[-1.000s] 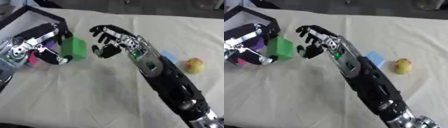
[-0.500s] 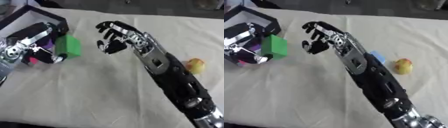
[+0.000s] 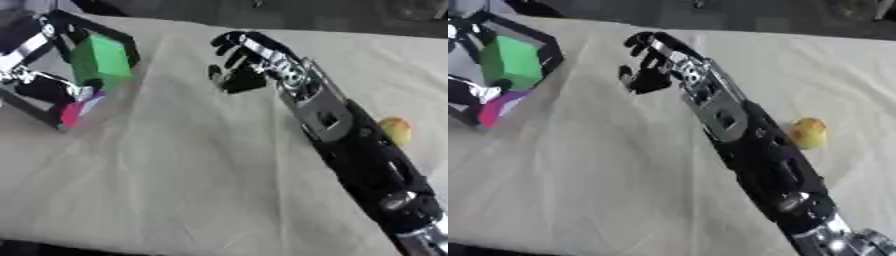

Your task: Pick up the objects with one hand, pass them to the other hand, and then place them into the box on the other side of the table.

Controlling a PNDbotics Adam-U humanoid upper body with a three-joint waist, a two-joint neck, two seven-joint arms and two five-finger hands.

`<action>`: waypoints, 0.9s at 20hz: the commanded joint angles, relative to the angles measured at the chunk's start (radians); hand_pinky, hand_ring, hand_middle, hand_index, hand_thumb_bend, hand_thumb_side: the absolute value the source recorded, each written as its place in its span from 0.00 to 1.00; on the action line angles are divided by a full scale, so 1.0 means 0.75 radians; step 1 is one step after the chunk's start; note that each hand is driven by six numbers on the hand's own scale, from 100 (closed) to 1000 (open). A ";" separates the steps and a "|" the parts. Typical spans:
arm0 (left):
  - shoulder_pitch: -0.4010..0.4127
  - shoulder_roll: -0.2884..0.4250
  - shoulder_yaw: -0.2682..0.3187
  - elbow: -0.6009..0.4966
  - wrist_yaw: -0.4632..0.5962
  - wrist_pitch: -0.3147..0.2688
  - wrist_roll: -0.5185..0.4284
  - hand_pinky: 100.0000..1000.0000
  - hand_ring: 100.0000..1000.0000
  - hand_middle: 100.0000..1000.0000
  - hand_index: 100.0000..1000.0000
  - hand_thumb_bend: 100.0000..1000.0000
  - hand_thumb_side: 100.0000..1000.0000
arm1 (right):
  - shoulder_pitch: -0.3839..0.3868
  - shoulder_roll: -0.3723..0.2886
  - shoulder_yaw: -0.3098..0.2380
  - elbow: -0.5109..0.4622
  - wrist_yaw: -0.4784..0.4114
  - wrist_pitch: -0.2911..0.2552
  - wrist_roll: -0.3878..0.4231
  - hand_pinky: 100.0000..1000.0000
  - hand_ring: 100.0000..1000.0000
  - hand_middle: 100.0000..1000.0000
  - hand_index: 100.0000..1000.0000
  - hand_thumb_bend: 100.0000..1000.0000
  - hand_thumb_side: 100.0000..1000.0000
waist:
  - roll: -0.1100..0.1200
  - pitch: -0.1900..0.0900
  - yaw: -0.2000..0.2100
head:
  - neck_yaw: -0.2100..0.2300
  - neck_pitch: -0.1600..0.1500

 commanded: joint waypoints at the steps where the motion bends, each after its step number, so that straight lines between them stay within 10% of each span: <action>1: -0.003 0.083 0.082 -0.011 0.044 0.033 0.069 0.79 0.46 0.20 0.23 0.14 0.00 | -0.026 -0.019 -0.022 -0.035 -0.067 0.042 -0.070 0.70 0.74 0.80 0.81 0.00 0.69 | 0.012 -0.035 0.004 | 0.016 -0.003; 18: -0.112 0.116 0.137 0.461 0.045 0.044 0.174 0.80 0.48 0.21 0.25 0.10 0.00 | -0.071 -0.042 -0.027 -0.053 -0.229 0.073 -0.329 0.73 0.81 0.84 0.80 0.00 0.55 | -0.007 -0.033 0.002 | 0.152 -0.015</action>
